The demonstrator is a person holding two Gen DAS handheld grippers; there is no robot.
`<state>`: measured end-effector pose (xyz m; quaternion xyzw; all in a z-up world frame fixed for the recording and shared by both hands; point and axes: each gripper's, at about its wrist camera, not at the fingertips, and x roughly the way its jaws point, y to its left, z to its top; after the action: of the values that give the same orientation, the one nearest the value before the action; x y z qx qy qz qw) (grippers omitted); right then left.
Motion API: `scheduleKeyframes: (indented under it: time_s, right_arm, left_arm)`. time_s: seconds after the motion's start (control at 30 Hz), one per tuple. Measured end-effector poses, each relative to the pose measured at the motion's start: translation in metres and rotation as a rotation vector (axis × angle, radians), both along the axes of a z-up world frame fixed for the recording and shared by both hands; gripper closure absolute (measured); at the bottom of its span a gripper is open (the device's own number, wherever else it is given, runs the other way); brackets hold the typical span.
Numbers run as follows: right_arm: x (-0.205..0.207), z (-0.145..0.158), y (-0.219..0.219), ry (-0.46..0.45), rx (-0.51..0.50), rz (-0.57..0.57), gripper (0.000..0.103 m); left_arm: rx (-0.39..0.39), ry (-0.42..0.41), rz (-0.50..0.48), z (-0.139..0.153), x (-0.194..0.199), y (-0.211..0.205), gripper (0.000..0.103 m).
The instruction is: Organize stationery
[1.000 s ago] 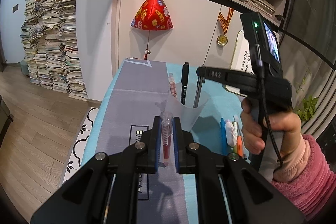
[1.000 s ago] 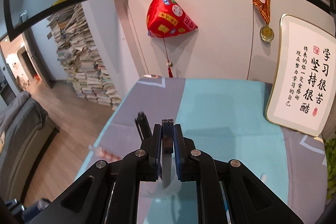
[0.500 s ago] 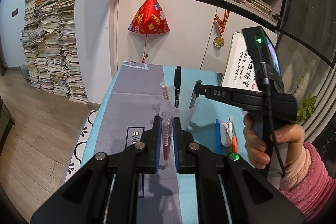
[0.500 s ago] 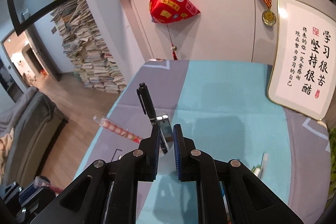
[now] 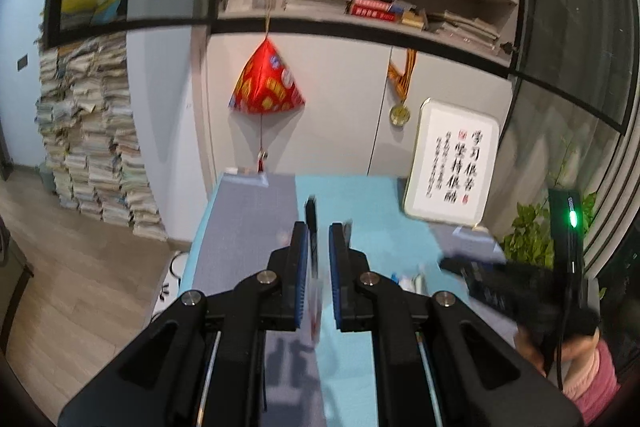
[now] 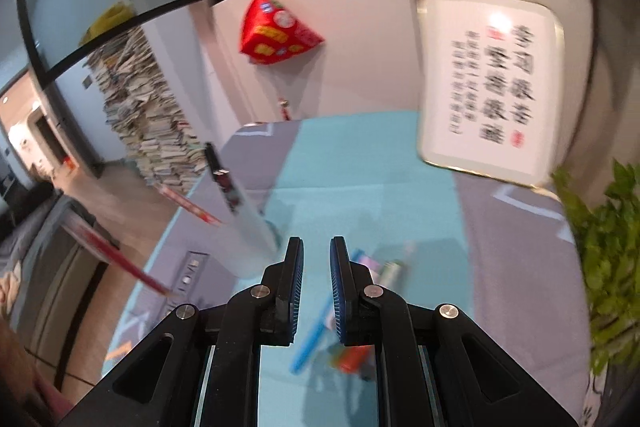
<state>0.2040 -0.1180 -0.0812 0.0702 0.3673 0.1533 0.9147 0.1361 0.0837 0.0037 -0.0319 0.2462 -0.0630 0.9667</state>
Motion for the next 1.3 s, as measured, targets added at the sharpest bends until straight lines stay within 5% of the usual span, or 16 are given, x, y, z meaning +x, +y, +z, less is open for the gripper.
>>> scheduleKeyframes:
  time_s: [0.2, 0.37, 0.57, 0.83, 1.07, 1.3]
  right_arm:
    - [-0.015, -0.011, -0.044, 0.032, 0.048, -0.069, 0.090]
    - [-0.024, -0.021, -0.067, 0.055, 0.074, -0.093, 0.090]
    - [-0.014, -0.035, -0.074, 0.111, 0.095, -0.111, 0.090]
    - [-0.013, -0.049, -0.047, 0.144, 0.054, -0.058, 0.090]
    - [-0.019, -0.044, -0.051, 0.120, 0.025, -0.073, 0.090]
    - [-0.013, -0.052, -0.067, 0.140, 0.044, -0.108, 0.090]
  left_arm:
    - [0.055, -0.018, 0.015, 0.017, 0.023, -0.019, 0.094]
    - [0.001, 0.019, 0.066, -0.011, 0.014, -0.001, 0.090]
    - [-0.068, 0.197, 0.196, -0.065, 0.013, 0.042, 0.077]
    - [-0.126, 0.475, 0.441, -0.123, 0.069, 0.088, 0.071]
    - [-0.192, 0.614, 0.567, -0.159, 0.116, 0.098, 0.069]
    - [-0.188, 0.653, 0.634, -0.170, 0.138, 0.098, 0.071]
